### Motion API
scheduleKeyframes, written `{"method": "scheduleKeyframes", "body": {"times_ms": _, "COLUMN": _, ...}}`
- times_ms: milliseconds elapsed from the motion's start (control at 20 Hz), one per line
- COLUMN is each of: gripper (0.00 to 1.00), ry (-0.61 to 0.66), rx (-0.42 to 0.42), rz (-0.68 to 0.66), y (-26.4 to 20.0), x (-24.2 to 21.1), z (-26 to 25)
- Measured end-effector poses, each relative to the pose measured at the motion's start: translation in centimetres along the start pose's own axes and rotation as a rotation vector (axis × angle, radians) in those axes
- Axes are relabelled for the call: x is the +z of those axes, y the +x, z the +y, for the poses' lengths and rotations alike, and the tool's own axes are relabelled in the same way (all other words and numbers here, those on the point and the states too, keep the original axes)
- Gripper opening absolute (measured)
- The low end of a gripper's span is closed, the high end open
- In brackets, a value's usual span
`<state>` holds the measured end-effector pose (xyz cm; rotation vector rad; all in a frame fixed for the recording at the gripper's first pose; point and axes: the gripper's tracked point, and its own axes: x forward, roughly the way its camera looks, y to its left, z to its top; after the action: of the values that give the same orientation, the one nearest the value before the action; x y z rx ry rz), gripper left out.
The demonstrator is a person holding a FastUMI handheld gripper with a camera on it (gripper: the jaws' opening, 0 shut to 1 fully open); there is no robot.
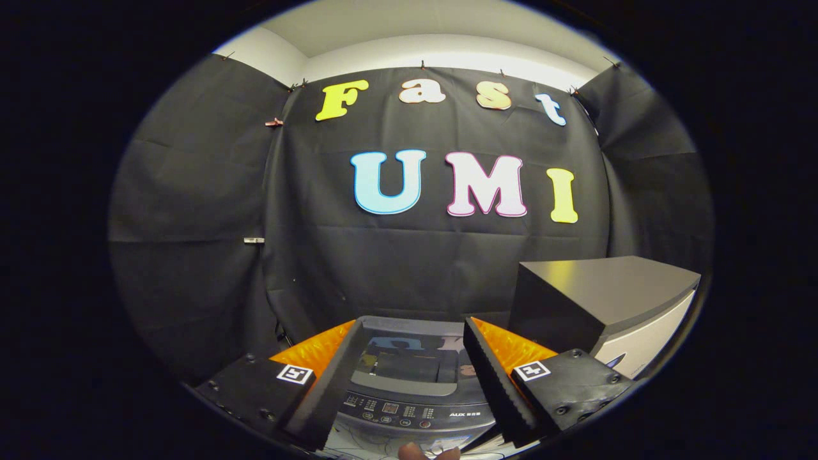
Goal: Put the clothes into the washing machine and then close the washing machine lid.
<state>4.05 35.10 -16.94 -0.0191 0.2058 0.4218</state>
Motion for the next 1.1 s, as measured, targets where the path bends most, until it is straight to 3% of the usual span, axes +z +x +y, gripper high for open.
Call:
{"method": "scheduleKeyframes", "body": {"times_ms": 700, "gripper": 0.98, "ry": 0.002, "rx": 0.015, "rz": -0.105, "y": -3.6, "x": 8.1, "z": -0.6}}
{"method": "scheduleKeyframes", "body": {"times_ms": 1100, "gripper": 0.98, "ry": -0.003, "rx": -0.056, "rz": -0.15, "y": -7.9, "x": 12.7, "z": -4.2}}
